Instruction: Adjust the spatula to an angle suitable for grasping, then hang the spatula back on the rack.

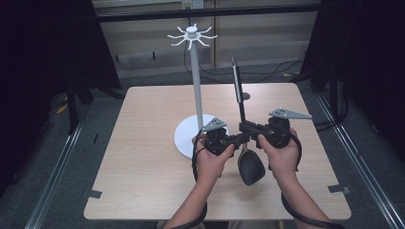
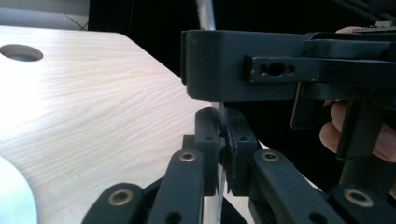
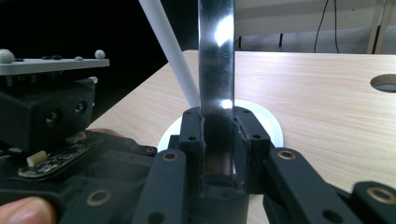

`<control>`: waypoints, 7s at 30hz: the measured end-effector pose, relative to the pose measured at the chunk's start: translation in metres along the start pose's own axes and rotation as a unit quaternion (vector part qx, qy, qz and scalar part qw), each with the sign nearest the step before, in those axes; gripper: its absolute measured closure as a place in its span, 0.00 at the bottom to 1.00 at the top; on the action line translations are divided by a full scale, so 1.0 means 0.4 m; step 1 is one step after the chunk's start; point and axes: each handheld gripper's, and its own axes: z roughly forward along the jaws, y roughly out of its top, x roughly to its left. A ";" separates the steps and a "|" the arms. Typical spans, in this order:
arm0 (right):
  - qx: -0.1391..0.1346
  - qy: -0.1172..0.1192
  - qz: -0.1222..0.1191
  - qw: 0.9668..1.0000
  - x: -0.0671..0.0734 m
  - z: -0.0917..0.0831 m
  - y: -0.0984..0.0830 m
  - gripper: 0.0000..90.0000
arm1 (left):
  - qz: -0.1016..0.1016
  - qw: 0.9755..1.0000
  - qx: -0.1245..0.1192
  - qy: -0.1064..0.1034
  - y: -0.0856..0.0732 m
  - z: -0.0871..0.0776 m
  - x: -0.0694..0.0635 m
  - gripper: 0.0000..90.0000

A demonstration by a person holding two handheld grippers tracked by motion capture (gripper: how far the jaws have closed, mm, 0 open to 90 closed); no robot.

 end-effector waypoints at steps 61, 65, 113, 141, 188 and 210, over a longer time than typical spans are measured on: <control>-0.021 0.085 -0.070 0.994 0.046 0.012 0.054 0.74 | 0.133 0.990 0.008 0.035 0.061 -0.119 0.000 0.98; -0.021 0.080 -0.073 0.994 0.040 0.008 0.048 0.71 | 0.132 0.991 0.002 0.034 0.065 -0.132 0.005 0.98; 0.052 -0.042 -0.090 0.994 -0.141 -0.033 -0.117 0.16 | 0.132 0.988 -0.055 0.050 0.073 -0.222 0.024 0.98; 0.059 -0.048 -0.089 0.993 -0.152 -0.038 -0.132 0.14 | 0.122 0.987 -0.049 0.089 0.067 -0.221 0.073 0.97; 0.066 -0.049 -0.091 0.992 -0.153 -0.040 -0.138 0.13 | 0.089 0.990 -0.034 0.102 0.088 -0.230 0.113 0.78; 0.065 -0.053 -0.089 0.992 -0.158 -0.048 -0.141 0.13 | 0.089 0.991 -0.008 0.098 0.076 -0.233 0.121 0.56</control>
